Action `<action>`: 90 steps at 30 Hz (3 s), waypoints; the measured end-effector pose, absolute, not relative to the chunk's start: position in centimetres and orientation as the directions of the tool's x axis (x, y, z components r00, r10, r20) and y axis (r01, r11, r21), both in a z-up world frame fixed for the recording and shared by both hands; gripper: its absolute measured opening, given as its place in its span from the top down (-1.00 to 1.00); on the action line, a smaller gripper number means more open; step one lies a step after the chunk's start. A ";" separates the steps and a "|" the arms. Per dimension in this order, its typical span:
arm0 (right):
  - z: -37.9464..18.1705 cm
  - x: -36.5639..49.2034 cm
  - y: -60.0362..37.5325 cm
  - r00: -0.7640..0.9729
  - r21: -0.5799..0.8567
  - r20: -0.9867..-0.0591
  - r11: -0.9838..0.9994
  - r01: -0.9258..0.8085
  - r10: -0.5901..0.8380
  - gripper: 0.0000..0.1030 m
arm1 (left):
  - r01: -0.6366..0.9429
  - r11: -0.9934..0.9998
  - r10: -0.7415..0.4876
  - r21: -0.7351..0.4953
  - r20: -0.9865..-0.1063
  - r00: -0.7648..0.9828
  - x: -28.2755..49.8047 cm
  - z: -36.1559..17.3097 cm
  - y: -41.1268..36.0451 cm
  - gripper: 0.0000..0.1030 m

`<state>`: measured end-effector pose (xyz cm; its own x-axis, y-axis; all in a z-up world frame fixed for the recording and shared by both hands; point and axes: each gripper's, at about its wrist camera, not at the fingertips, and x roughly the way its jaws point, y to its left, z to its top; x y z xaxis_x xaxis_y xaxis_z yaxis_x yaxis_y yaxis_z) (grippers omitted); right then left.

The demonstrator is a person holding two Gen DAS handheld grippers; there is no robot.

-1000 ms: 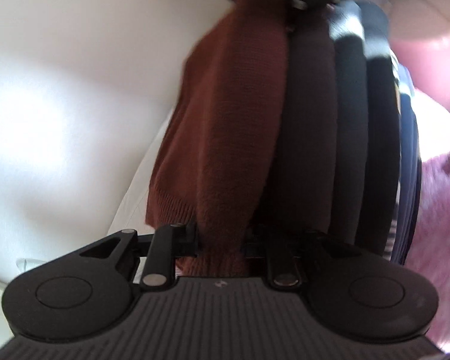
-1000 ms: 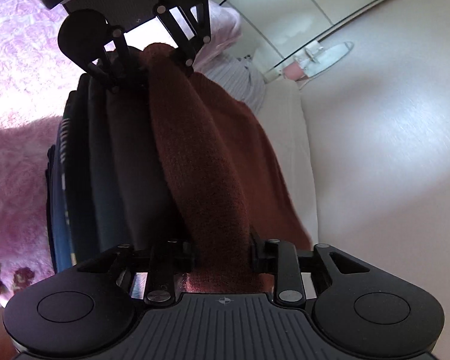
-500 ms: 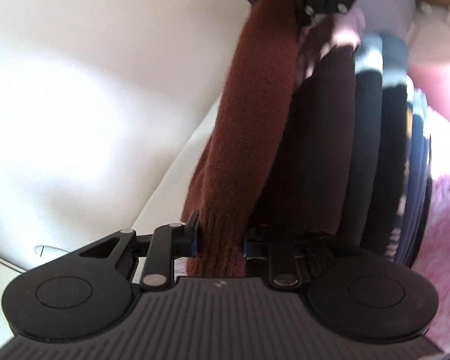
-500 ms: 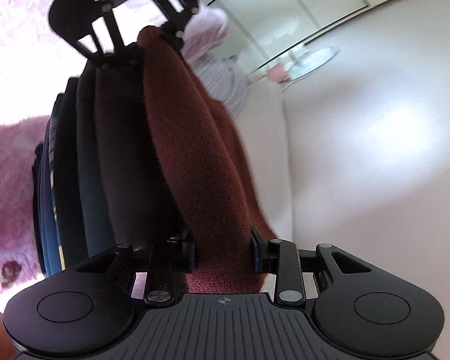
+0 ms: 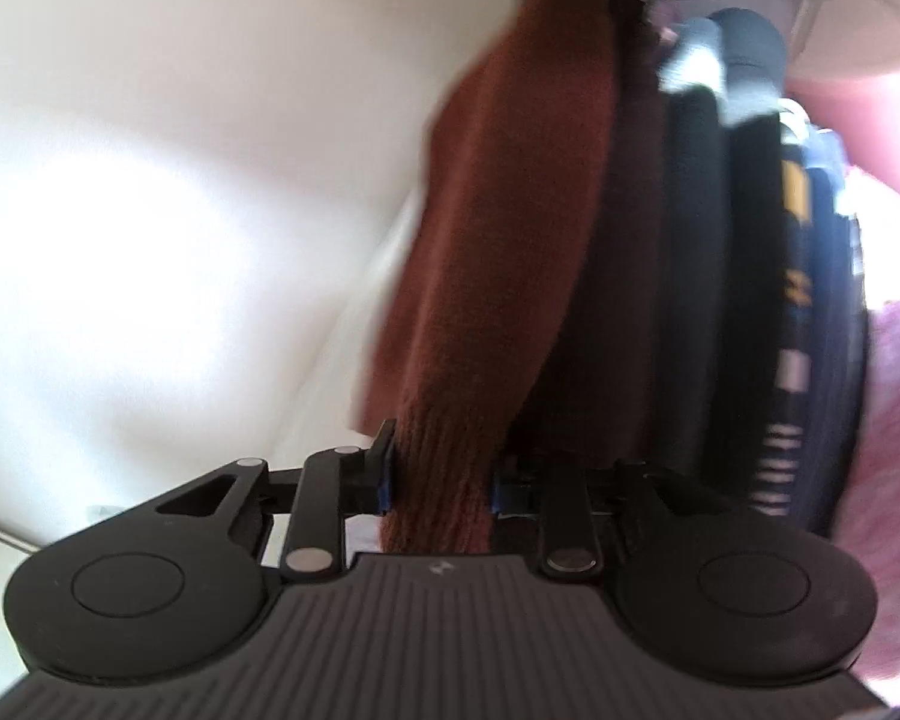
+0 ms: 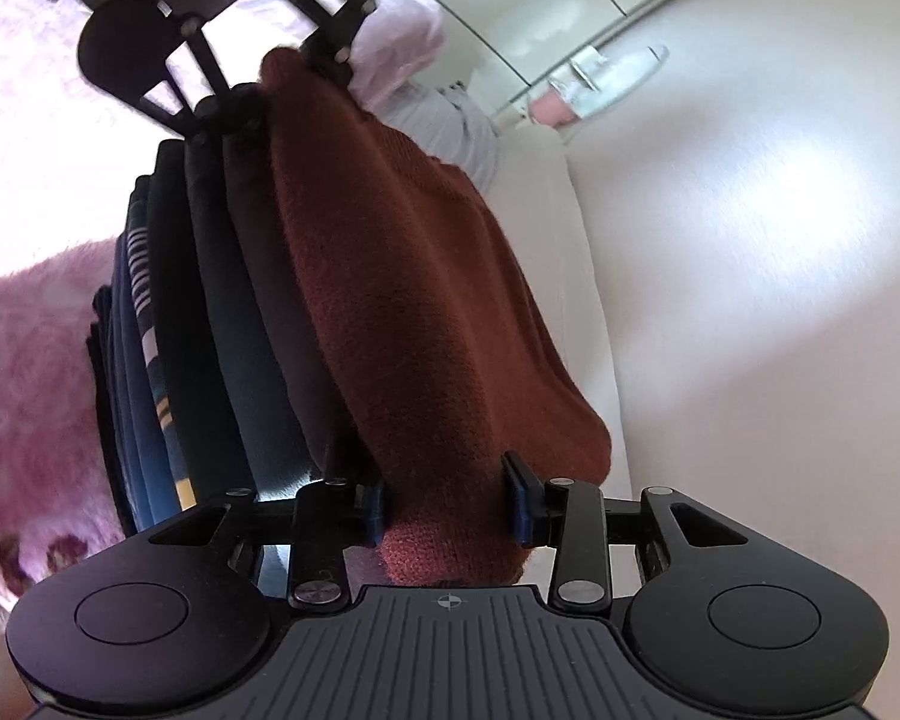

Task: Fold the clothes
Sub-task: 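Lower the cardigan onto the top of the clothes stack with both grippers, then open both grippers and pull them back from the stack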

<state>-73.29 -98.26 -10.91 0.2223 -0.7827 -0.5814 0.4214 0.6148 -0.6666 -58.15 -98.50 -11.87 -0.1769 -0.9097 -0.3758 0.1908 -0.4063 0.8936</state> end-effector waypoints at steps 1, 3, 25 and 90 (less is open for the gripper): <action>-10.6 -72.8 -98.5 0.225 -0.666 -0.571 0.606 0.435 -0.790 0.35 | 0.195 -0.388 -0.917 0.901 -0.356 -0.180 -58.0 -11.5 -98.8 0.54; -10.0 -72.1 -98.6 0.230 -0.670 -0.555 0.594 0.445 -0.799 0.35 | 0.218 -0.390 -0.918 0.895 -0.357 -0.175 -57.5 -11.7 -99.5 0.54; -11.2 -74.0 -96.6 0.194 -0.713 -0.553 0.581 0.392 -0.810 0.14 | 0.275 -0.446 -0.894 0.852 -0.441 -0.083 -55.5 -16.5 -101.2 0.60; -5.9 -72.4 -67.9 0.119 0.161 -0.696 0.007 0.987 -0.708 -0.77 | 0.937 -0.341 -0.720 -0.079 -0.619 -0.314 -44.5 -5.2 -70.8 -0.85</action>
